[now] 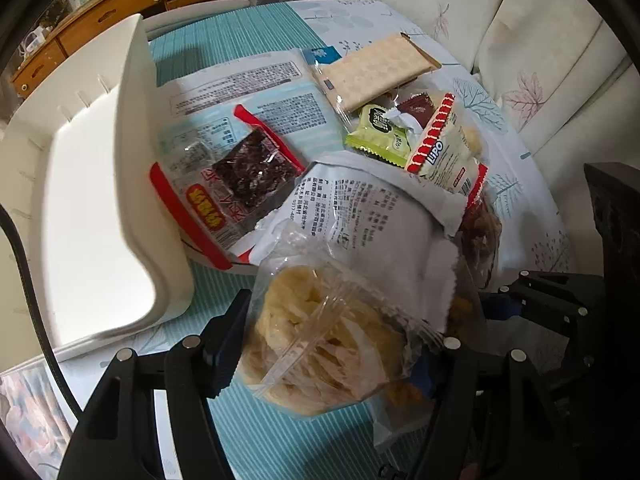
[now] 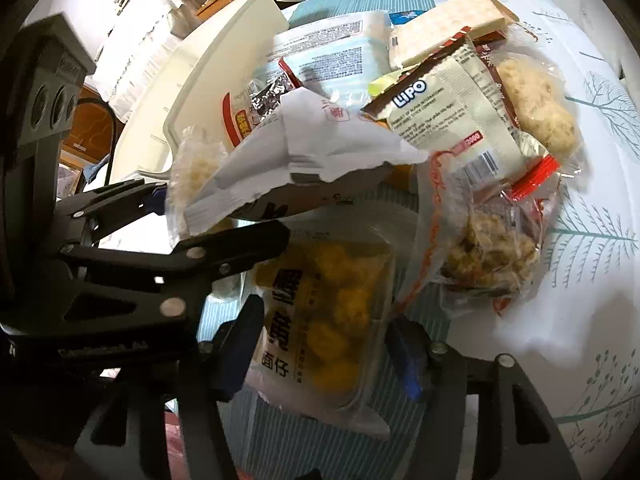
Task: Organize snacks
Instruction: 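Grasp the cracker bag with the left tool while the right tool grasps the orange-cube box, then carry both snacks into the white tray and open both tools, then grasp the white printed pouch with the left tool while the right tool grasps the nut bag, then lift both bags and lower them into the white tray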
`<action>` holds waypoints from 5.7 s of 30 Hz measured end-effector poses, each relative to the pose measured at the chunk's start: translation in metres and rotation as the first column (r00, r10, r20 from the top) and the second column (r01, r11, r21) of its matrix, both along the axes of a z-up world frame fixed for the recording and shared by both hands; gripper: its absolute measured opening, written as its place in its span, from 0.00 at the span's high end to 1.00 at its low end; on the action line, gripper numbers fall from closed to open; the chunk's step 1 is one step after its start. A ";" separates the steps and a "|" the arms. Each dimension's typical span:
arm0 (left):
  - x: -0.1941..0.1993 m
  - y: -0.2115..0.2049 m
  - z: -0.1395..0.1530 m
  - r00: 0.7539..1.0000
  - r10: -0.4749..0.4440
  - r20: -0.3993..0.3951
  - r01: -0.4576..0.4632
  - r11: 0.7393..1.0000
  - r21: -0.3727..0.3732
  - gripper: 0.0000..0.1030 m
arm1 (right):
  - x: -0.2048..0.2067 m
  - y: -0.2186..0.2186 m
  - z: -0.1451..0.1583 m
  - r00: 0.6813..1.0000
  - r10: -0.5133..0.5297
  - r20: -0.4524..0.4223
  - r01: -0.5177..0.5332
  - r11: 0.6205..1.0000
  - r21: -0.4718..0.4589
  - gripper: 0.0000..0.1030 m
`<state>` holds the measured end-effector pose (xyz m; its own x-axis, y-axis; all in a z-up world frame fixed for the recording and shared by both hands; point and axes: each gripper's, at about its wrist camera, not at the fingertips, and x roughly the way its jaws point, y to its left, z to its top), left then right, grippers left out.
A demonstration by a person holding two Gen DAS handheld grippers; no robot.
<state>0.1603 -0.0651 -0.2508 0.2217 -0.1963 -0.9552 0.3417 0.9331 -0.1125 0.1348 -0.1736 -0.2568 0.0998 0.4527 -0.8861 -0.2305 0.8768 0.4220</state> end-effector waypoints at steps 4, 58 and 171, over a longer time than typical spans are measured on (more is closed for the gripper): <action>-0.008 0.009 0.007 1.000 -0.004 0.003 0.004 1.000 0.001 0.35 | -0.015 0.003 0.005 1.000 -0.013 0.001 0.013 1.000 -0.016 0.47; 0.053 0.251 0.159 0.960 0.114 0.258 -0.081 0.988 -0.132 0.26 | 0.049 0.196 0.140 0.845 -0.278 0.456 0.272 0.959 0.080 0.64; 0.008 0.035 -0.025 0.663 0.592 -0.458 -0.637 0.768 0.070 0.53 | 0.010 0.004 0.002 0.975 0.218 0.035 -0.208 0.959 -0.192 0.56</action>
